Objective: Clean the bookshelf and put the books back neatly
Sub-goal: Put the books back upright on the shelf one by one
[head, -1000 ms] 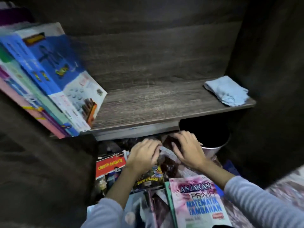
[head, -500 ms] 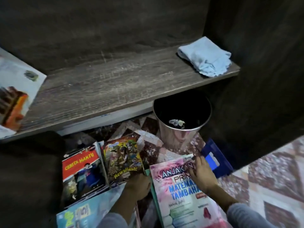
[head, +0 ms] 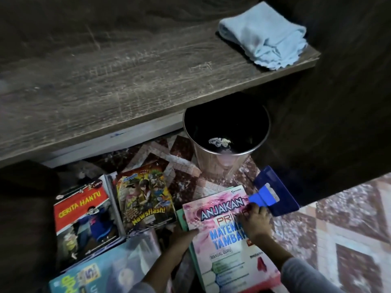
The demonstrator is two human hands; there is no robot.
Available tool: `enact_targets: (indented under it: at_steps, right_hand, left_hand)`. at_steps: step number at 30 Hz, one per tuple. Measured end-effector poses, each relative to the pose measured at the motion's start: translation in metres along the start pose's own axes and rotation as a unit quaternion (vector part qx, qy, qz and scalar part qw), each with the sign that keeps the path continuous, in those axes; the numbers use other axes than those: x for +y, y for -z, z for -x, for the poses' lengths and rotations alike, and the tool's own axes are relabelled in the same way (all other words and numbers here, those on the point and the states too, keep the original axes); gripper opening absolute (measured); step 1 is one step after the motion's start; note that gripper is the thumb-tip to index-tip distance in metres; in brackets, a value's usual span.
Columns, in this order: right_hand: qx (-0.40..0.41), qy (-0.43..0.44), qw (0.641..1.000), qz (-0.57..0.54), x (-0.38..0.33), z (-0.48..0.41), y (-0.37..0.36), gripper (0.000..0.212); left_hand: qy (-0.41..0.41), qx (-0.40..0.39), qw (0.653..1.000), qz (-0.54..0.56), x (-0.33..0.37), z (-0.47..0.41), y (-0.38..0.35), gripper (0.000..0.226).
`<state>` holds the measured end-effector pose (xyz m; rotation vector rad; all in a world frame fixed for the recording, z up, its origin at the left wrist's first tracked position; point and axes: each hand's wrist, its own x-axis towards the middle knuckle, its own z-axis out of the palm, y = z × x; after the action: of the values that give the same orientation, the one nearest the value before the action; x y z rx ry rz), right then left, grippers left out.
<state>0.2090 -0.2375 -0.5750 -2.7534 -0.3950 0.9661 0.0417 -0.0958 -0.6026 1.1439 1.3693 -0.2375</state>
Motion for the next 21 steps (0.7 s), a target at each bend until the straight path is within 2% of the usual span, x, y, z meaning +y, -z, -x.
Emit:
enact_targets:
  at_steps: [2,3,5,10,11,16,18,21]
  right_hand:
    - [-0.008,-0.016,1.0,0.014,-0.003,0.001,-0.004,0.071]
    - [-0.011,-0.015,1.0,0.017,-0.003,0.001,-0.005,0.075]
    - [-0.009,-0.018,1.0,0.01,0.0,-0.002,-0.008,0.08]
    - [-0.021,0.029,0.998,-0.06,0.004,-0.002,-0.007,0.07]
    - [-0.025,0.035,0.996,-0.073,0.004,0.0,-0.007,0.068]
    - [-0.036,0.025,0.987,-0.156,0.009,-0.005,-0.002,0.07]
    - [-0.051,0.0,0.983,-0.177,0.015,-0.009,0.0,0.069]
    - [-0.071,-0.013,0.96,-0.269,0.028,-0.016,0.002,0.051]
  left_hand:
    - [0.03,-0.004,0.999,0.032,0.003,0.005,-0.002,0.05]
    - [0.04,-0.01,0.998,0.046,0.001,0.003,-0.002,0.043]
    - [0.036,-0.02,0.996,0.082,-0.001,0.001,-0.005,0.044]
    - [0.011,-0.022,0.993,0.116,-0.002,0.006,-0.017,0.081]
    - [-0.002,-0.02,0.994,0.11,0.001,0.01,-0.017,0.082]
    - [-0.064,-0.05,0.992,0.098,0.011,0.018,-0.012,0.071]
    - [-0.075,-0.083,0.989,0.1,0.018,0.024,-0.009,0.058]
    - [-0.099,-0.14,0.98,0.098,0.03,0.04,-0.008,0.041]
